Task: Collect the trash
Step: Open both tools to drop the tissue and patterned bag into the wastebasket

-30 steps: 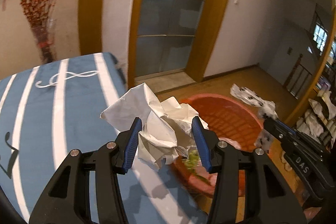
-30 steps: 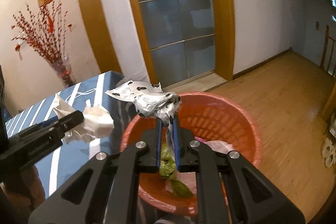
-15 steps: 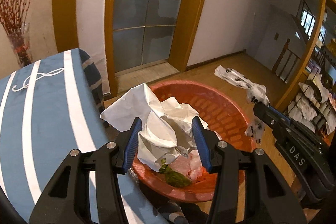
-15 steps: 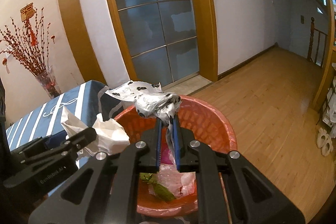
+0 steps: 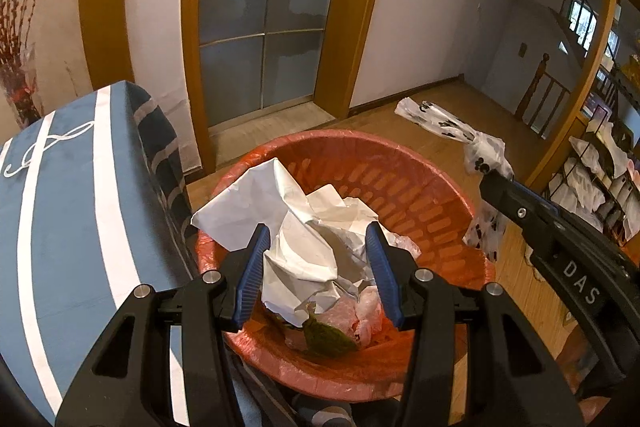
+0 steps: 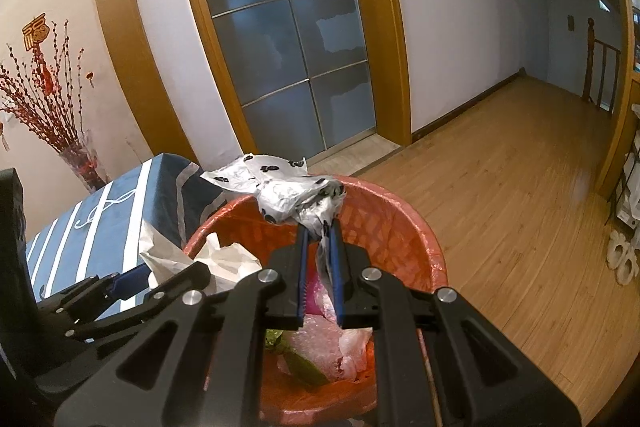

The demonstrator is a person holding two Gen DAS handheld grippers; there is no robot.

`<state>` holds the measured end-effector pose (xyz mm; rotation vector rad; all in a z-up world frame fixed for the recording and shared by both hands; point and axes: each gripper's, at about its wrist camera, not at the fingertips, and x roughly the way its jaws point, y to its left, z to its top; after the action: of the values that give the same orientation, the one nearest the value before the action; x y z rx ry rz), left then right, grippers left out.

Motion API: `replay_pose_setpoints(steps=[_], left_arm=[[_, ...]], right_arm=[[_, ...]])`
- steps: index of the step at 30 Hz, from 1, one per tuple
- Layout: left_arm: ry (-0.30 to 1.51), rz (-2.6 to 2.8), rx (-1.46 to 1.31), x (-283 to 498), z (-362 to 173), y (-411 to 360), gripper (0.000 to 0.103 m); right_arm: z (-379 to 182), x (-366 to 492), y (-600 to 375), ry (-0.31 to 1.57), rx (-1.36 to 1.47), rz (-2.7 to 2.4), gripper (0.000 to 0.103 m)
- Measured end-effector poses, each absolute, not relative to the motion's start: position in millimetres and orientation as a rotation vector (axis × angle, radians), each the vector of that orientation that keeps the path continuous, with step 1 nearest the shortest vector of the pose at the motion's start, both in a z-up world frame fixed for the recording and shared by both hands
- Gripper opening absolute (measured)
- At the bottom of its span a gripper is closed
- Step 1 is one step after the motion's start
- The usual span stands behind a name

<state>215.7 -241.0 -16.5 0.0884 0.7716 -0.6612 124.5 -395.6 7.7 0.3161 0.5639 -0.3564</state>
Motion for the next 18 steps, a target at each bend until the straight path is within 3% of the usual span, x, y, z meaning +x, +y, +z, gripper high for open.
replay_pose_setpoints(steps=[18], left_arm=[[0.809,-0.661,0.092,221,-26,-249,0.053]], right_arm=[[-4,134,-413,0.588,0.38,-0.329,0.015]])
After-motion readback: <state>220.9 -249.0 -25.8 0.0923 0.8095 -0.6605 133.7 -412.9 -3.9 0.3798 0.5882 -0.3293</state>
